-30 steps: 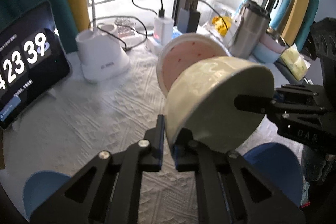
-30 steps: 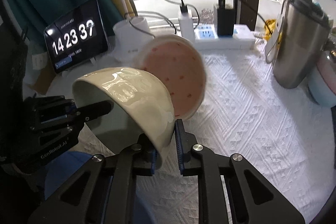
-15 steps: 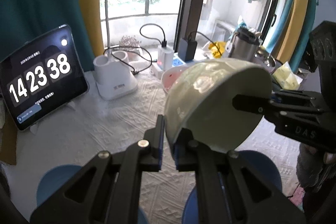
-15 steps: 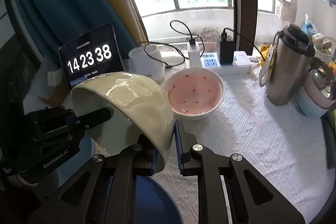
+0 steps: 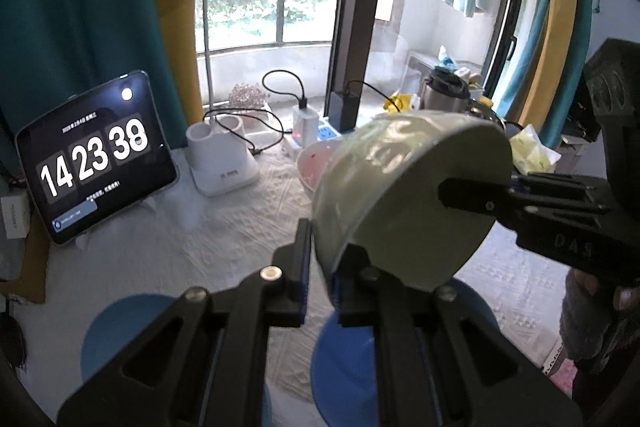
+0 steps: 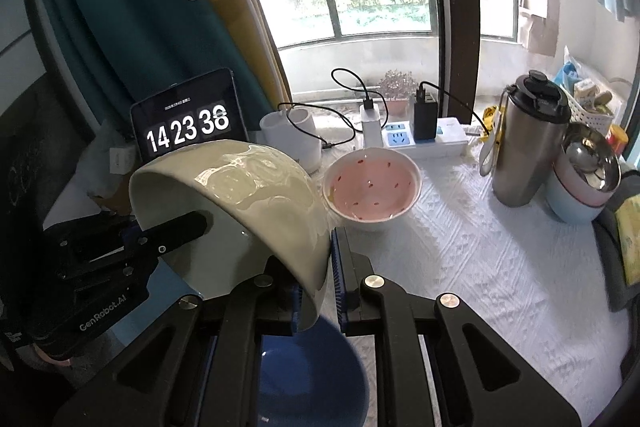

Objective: Organize plates and bowls

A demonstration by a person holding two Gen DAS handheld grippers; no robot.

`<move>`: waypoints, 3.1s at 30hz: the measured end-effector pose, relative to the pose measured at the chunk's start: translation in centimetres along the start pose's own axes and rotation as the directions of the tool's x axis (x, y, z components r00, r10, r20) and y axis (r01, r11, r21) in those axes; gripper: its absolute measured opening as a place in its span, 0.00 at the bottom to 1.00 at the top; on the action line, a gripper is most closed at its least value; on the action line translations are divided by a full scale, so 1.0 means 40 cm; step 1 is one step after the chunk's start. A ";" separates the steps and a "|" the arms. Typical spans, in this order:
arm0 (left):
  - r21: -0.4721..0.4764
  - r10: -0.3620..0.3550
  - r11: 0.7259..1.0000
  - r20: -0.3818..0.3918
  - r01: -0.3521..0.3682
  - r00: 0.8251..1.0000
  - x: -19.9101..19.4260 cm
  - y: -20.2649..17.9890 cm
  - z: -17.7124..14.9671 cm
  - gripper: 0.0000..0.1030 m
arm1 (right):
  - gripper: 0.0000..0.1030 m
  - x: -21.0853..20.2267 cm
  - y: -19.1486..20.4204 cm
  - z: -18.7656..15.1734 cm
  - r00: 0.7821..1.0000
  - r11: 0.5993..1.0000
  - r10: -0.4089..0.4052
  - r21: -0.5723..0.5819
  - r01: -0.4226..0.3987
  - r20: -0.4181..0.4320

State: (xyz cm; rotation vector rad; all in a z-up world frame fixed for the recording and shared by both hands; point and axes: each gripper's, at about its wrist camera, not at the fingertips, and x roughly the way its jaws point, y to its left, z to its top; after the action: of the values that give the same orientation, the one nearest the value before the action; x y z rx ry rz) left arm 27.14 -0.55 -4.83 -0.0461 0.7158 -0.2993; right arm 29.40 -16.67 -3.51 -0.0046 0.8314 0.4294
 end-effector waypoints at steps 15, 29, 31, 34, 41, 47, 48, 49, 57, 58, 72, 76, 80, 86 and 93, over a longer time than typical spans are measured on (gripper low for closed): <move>-0.037 -0.008 0.999 -0.060 0.006 0.998 -0.051 -0.046 -0.114 0.09 | 0.14 -0.055 0.023 -0.110 0.998 1.000 -0.008 0.018 0.009 -0.059; -0.018 0.043 0.999 -0.121 -0.046 0.992 -0.058 -0.086 -0.216 0.09 | 0.14 -0.038 0.029 -0.206 0.988 0.999 -0.007 0.036 0.012 -0.154; -0.016 0.047 0.999 -0.136 -0.050 0.990 -0.052 -0.086 -0.226 0.09 | 0.14 -0.031 0.027 -0.216 0.985 0.999 -0.005 0.035 0.011 -0.173; -0.012 0.054 0.998 -0.153 -0.057 0.987 -0.043 -0.089 -0.236 0.09 | 0.14 -0.020 0.026 -0.224 0.980 0.999 -0.004 0.037 0.012 -0.197; 0.007 0.070 0.998 -0.177 -0.070 0.982 -0.024 -0.096 -0.248 0.09 | 0.14 0.008 0.009 -0.239 0.965 0.998 -0.001 0.056 0.016 -0.263; -0.006 0.084 0.996 -0.170 -0.087 0.982 -0.022 -0.085 -0.244 0.11 | 0.14 -0.005 0.007 -0.231 0.972 0.999 -0.013 0.038 0.023 -0.236; -0.013 0.083 0.996 -0.164 -0.086 0.983 -0.023 -0.082 -0.239 0.11 | 0.14 -0.007 0.006 -0.227 0.973 0.999 -0.017 0.037 0.026 -0.231; -0.013 0.083 0.996 -0.161 -0.087 0.983 -0.024 -0.080 -0.237 0.11 | 0.14 -0.008 0.004 -0.224 0.974 0.999 -0.018 0.035 0.026 -0.226; -0.011 0.098 0.995 -0.155 -0.101 0.983 -0.006 -0.074 -0.224 0.11 | 0.14 0.020 0.008 -0.226 0.973 1.000 -0.012 0.018 0.017 -0.231; -0.010 0.100 0.995 -0.157 -0.102 0.983 -0.002 -0.073 -0.223 0.11 | 0.14 0.024 0.009 -0.228 0.972 1.000 -0.021 0.010 0.024 -0.232; -0.010 0.092 0.995 -0.181 -0.096 0.979 0.024 -0.075 -0.224 0.11 | 0.14 0.040 -0.005 -0.235 0.972 1.000 -0.022 0.009 0.024 -0.234; -0.014 0.091 0.995 -0.164 -0.095 0.982 0.011 -0.077 -0.213 0.11 | 0.14 0.029 -0.007 -0.231 0.975 1.000 -0.015 0.022 0.020 -0.220; -0.023 0.090 0.995 -0.149 -0.094 0.985 -0.001 -0.078 -0.198 0.12 | 0.14 0.014 -0.015 -0.222 0.979 1.000 -0.015 0.021 0.019 -0.204; -0.036 0.107 0.993 -0.129 -0.112 0.986 -0.011 -0.086 -0.170 0.16 | 0.24 -0.012 -0.014 -0.203 0.985 1.000 -0.021 0.005 0.023 -0.171; -0.032 0.116 0.992 -0.111 -0.121 0.987 -0.021 -0.103 -0.149 0.18 | 0.25 -0.025 -0.014 -0.179 0.989 1.000 -0.007 0.007 0.008 -0.149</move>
State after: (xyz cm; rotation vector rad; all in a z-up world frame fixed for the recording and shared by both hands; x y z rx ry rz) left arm 21.60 -3.88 -8.22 -0.0243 0.8292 -0.1748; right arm 23.89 -18.78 -7.75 -0.0334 0.9796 0.4225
